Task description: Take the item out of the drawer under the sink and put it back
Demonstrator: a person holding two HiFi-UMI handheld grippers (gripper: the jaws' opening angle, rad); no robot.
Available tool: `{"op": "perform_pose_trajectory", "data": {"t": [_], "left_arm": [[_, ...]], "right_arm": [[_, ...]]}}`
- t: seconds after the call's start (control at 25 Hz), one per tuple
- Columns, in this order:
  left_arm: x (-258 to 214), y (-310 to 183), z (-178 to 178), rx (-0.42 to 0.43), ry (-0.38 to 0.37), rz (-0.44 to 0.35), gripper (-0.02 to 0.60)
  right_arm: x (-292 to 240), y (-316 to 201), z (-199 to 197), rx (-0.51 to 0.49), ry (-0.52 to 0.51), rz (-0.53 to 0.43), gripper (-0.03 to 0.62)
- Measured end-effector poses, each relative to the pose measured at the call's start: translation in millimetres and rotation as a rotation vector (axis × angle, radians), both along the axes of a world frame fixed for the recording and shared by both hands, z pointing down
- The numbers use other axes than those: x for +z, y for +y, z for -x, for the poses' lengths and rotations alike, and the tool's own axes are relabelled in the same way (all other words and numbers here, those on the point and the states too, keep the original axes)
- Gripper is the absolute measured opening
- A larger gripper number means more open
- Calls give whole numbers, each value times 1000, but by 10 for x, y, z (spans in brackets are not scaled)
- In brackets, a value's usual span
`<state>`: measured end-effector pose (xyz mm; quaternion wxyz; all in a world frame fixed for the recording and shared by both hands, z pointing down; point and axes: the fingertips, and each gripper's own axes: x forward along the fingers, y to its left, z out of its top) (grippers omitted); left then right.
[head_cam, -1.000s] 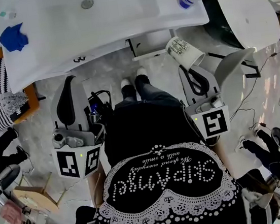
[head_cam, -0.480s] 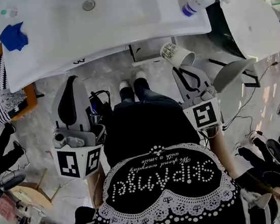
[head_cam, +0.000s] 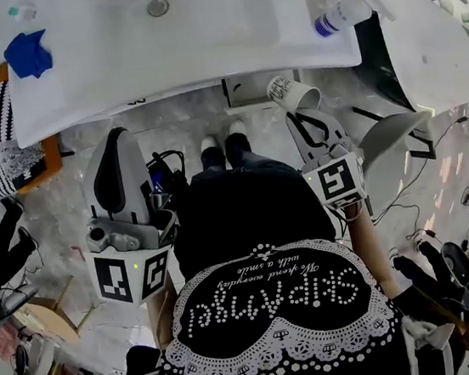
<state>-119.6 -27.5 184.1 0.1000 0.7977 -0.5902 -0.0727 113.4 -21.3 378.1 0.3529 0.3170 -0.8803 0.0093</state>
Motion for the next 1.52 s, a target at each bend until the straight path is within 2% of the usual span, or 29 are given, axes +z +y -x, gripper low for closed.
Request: {"op": "perform_pose_trajectory", "data": {"t": [0.6, 0.92, 1.52], "left_arm": [[-44, 57, 140, -86, -2, -5, 5], [-41, 62, 134, -100, 7, -4, 5], [-65, 3, 87, -106, 31, -6, 5]], "right_arm": [[551, -96, -63, -61, 87, 89, 25], [813, -133, -25, -116, 133, 115, 25], [1165, -209, -95, -116, 165, 183, 25]]}}
